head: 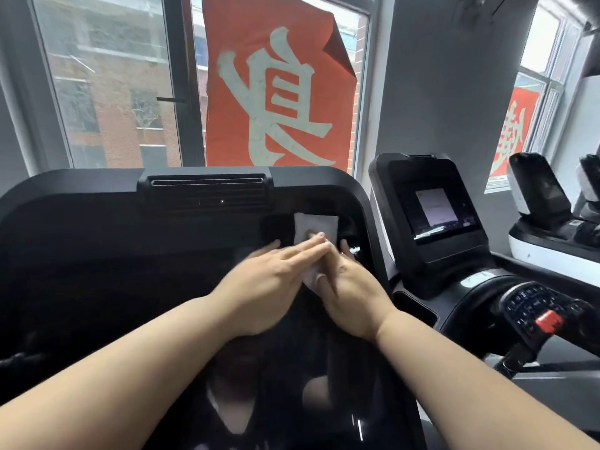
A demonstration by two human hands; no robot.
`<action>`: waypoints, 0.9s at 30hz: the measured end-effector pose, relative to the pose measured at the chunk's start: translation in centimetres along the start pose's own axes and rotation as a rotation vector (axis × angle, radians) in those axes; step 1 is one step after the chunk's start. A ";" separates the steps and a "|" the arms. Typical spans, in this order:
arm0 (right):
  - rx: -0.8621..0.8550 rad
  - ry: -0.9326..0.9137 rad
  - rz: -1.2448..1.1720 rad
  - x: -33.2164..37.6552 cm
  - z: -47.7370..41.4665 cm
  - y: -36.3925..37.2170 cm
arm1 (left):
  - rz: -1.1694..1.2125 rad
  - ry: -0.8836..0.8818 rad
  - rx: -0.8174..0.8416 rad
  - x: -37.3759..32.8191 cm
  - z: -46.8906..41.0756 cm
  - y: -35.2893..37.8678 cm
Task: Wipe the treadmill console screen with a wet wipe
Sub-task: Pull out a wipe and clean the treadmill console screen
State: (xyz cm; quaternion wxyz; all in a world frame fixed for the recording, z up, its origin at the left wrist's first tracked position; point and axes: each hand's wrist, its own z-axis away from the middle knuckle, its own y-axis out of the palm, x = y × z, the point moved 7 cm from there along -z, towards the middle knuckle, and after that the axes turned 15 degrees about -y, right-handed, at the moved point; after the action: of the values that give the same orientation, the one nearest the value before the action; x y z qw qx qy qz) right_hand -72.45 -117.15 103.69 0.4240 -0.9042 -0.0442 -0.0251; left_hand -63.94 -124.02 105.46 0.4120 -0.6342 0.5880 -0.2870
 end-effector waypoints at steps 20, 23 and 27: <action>-0.564 0.472 -0.917 -6.9 11.3 0.6 | -0.693 -0.027 -0.191 -0.5 -5.2 3.2; -0.580 0.500 -0.957 -7.1 11.3 0.9 | -0.594 -0.165 -0.179 -2.2 -6.1 3.8; -0.519 0.493 -0.885 -7.3 11.8 1.0 | -0.434 0.138 -0.025 -8.1 2.0 10.5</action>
State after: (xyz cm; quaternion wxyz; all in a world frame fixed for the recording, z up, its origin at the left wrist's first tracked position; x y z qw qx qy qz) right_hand -79.49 -109.11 94.74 0.1349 -0.8414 -0.3110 -0.4209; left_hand -68.78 -115.33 96.39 0.2914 -0.7298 0.4681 -0.4041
